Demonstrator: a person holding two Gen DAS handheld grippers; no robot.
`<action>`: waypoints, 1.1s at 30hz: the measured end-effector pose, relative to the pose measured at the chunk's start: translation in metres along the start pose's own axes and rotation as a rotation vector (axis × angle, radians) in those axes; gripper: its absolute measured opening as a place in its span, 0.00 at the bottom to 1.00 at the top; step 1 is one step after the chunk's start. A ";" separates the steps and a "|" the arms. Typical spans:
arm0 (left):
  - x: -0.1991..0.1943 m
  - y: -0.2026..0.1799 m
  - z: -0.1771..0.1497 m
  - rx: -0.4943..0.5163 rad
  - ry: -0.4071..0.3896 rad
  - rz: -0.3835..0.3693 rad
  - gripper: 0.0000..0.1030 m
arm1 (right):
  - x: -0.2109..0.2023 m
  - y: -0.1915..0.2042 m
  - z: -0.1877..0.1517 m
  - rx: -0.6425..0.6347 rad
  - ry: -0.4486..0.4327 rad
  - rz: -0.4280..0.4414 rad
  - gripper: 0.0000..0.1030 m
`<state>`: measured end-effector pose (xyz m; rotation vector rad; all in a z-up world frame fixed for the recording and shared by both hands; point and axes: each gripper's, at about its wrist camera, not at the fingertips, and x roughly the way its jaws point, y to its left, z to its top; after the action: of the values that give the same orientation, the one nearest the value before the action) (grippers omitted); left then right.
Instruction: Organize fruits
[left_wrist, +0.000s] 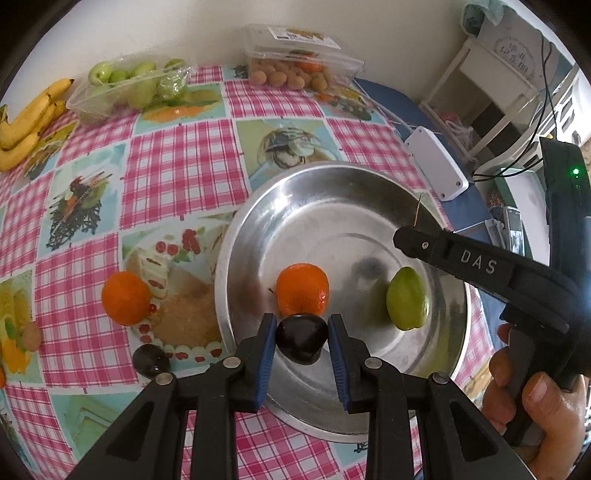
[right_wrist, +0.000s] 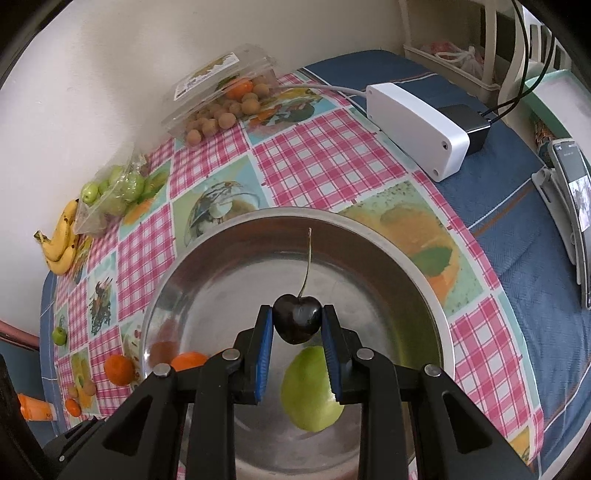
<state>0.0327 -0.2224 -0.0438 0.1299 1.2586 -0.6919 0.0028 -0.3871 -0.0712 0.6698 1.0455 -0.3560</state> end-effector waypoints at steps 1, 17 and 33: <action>0.002 0.000 0.000 0.000 0.003 0.002 0.29 | 0.001 -0.001 0.000 0.003 0.002 -0.001 0.26; 0.014 -0.001 -0.002 0.005 0.036 0.014 0.29 | 0.015 -0.005 -0.004 0.015 0.041 -0.021 0.26; 0.018 0.001 -0.003 -0.007 0.051 0.012 0.37 | 0.020 -0.006 -0.004 0.021 0.060 -0.033 0.27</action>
<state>0.0334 -0.2281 -0.0612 0.1501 1.3077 -0.6780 0.0063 -0.3883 -0.0925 0.6863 1.1124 -0.3779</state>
